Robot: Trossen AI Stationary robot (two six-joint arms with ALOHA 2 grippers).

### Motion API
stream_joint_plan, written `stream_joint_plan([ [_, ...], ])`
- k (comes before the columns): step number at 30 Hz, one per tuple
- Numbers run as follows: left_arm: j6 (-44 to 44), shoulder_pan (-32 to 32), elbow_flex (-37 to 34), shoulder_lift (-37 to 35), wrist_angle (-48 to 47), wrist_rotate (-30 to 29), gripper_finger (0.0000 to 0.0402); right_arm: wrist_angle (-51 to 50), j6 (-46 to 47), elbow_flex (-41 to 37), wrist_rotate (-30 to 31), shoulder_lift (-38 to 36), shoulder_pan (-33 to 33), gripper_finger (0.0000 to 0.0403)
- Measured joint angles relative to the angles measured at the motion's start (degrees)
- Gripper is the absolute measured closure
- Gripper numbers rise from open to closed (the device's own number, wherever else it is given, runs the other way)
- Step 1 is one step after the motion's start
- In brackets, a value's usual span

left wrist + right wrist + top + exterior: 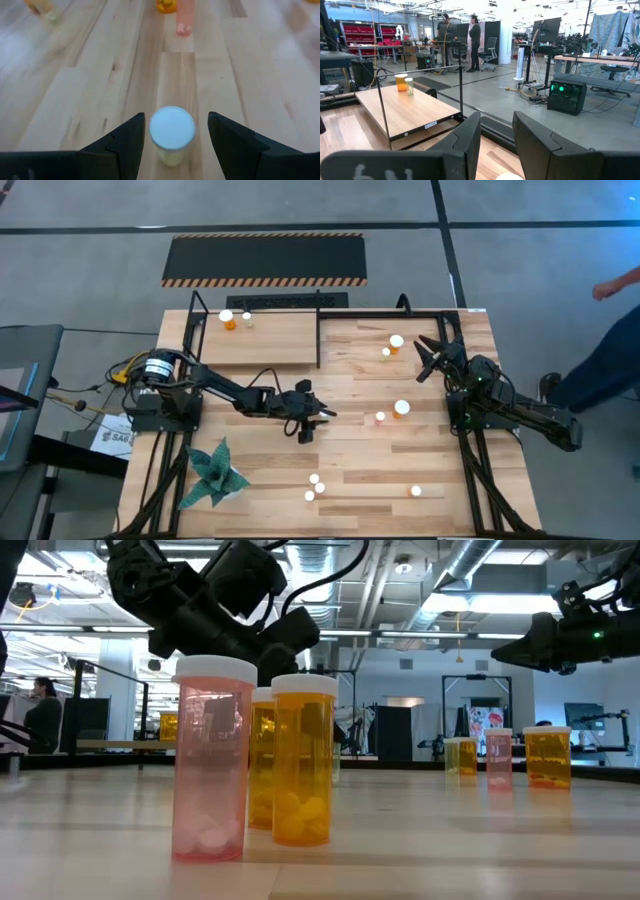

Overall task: Pick and place medicine bottles onto shelf by color
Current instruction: Put the bottom yellow pill bottle aligned with the other yellow pill bottle on the shelf

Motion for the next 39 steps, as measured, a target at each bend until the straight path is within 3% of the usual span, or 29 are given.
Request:
stream_joint_plan([
  [6, -0.05, 0.05, -0.03, 0.01, 0.02, 0.15, 0.0209, -0.02, -0.01, -0.01, -0.01, 0.0, 0.0, 0.0266],
  [19, -0.07, 0.05, -0.04, 0.01, 0.0, 0.16, 0.0316, -0.04, -0.02, 0.0, -0.01, 0.0, 0.0, 0.0265],
  [29, -0.39, 0.03, 2.61, -0.02, -1.03, 2.14, 0.0297, -0.04, -0.01, 0.0, -0.01, 0.0, 0.0, 0.0266],
  [39, 0.96, 1.94, 15.21, -0.17, -20.03, 2.77, 0.03, -0.04, -0.02, 0.0, -0.01, 0.0, 0.0, 0.0266],
])
